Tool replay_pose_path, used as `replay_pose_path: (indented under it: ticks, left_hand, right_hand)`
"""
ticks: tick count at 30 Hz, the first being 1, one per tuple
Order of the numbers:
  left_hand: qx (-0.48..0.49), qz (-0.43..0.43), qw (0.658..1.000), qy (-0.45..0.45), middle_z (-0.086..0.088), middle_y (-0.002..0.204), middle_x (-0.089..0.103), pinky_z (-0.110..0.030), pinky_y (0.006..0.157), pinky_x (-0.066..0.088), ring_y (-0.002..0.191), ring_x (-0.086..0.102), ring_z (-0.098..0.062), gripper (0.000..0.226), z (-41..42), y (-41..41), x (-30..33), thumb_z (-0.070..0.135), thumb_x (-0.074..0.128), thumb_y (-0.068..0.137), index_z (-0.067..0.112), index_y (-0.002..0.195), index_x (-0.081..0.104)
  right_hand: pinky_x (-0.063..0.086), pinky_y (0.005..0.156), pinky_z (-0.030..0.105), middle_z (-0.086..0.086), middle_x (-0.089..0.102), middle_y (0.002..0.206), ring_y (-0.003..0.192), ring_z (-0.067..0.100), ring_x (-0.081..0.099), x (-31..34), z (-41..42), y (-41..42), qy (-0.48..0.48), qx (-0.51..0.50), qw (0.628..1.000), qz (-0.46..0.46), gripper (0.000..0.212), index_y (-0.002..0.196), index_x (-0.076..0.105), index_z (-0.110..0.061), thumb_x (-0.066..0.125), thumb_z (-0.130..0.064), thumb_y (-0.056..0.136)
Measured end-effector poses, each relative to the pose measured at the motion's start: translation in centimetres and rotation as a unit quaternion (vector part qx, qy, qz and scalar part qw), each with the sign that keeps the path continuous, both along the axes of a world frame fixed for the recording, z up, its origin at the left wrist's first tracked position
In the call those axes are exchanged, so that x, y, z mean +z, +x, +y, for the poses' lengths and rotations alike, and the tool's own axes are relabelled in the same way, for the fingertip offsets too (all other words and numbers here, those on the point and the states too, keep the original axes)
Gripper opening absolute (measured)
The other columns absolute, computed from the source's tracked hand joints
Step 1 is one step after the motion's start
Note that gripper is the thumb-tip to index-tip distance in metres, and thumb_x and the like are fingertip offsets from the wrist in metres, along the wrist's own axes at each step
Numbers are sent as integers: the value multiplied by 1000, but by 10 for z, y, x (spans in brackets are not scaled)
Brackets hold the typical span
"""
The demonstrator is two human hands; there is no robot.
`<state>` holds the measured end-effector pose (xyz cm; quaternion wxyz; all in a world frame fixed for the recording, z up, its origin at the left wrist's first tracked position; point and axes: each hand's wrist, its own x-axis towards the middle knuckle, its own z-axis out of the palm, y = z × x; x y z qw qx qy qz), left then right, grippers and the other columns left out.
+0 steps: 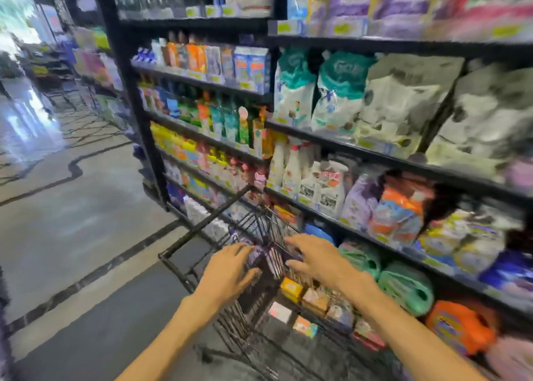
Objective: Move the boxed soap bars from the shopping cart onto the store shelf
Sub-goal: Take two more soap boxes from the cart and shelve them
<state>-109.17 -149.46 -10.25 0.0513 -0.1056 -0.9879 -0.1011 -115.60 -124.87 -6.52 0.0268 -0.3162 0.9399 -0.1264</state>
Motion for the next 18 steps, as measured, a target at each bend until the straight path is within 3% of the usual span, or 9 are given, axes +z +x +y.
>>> replay_pose_path:
  ticks: [8, 15, 18]
  left_hand:
    - [-136, -42, 989, 33, -2, 141, 56, -41, 103, 46, 127, 55, -25, 72, 30, -112, -41, 64, 31, 91, 21, 145, 49]
    - [-173, -133, 976, 26, -4, 142, 53, -42, 99, 50, 123, 55, -27, 63, 43, -171, -108, 55, 45, 99, 18, 149, 43]
    - [-168, -190, 967, 8, -4, 141, 51, -42, 98, 49, 123, 54, -28, 71, 42, -196, -147, 65, 32, 96, 19, 149, 41]
  right_hand:
    - [46, 102, 40, -3, 55, 142, 130, 21, 52, -35, 43, -46, 8, -172, 984, -38, 64, 148, 44, -28, 61, -53, 92]
    - [44, 105, 39, -2, 52, 146, 132, 21, 49, -106, 65, -88, 13, -228, 968, -101, 63, 150, 38, -29, 57, -54, 95]
    - [42, 106, 39, 1, 51, 145, 132, 22, 48, -147, 69, -108, 25, -236, 960, -148, 63, 150, 40, -26, 55, -53, 96]
